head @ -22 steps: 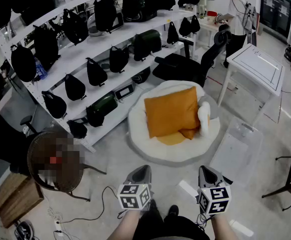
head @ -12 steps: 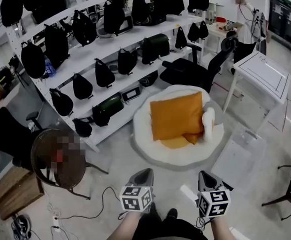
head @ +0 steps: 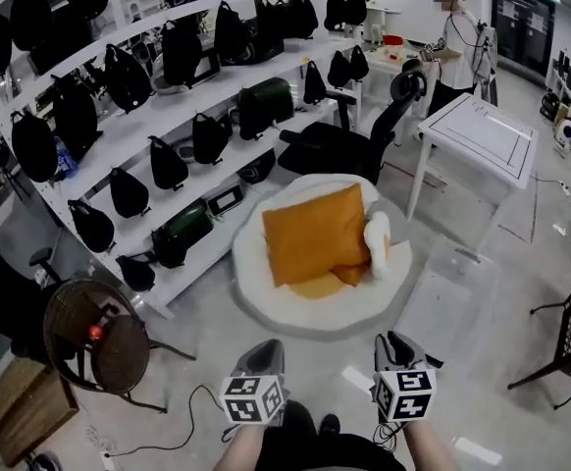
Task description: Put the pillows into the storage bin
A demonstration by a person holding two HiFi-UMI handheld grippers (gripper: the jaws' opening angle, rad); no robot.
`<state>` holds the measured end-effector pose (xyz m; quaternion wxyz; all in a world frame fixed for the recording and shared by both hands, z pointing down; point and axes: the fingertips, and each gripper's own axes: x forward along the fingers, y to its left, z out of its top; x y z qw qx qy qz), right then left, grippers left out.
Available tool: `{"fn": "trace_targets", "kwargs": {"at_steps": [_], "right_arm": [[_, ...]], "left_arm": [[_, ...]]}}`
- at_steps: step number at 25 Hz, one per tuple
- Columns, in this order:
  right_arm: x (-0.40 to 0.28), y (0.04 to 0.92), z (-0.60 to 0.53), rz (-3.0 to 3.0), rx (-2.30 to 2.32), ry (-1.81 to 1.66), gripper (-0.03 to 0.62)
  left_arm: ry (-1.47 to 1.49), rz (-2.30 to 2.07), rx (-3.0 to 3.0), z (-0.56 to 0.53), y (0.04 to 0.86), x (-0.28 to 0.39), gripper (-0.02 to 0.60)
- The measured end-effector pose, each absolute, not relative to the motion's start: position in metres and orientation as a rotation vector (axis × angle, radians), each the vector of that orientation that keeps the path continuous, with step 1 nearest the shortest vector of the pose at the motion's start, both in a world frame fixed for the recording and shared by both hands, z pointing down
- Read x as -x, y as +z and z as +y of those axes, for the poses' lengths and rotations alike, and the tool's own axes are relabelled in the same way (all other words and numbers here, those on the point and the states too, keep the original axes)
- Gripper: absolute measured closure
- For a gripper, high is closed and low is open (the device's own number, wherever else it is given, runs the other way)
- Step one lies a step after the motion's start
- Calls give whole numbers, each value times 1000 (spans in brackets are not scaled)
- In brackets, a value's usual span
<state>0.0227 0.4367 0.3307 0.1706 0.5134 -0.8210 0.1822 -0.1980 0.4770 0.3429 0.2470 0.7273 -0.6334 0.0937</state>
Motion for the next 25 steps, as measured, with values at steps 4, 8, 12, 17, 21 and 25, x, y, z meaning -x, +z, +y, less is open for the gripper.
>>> {"fn": "trace_targets", "kwargs": {"at_steps": [4, 8, 12, 17, 21, 25], "right_arm": [[-34, 336, 432, -2317, -1482, 563, 498], [-42, 341, 417, -2304, -1511, 584, 469], [-43, 346, 395, -2266, -1540, 597, 442], [-45, 361, 354, -2206, -1550, 646, 423], [-32, 375, 307, -2169, -1548, 691, 419], [-16, 383, 255, -2140, -1551, 707, 416]], "left_arm": [[264, -1691, -2002, 469, 348, 188, 558], [280, -1652, -2017, 449, 354, 181, 558], [297, -1613, -2018, 417, 363, 182, 557], [307, -1560, -2028, 364, 374, 181, 556], [321, -1503, -2028, 309, 386, 188, 530], [321, -1476, -2041, 249, 390, 199, 507]]}}
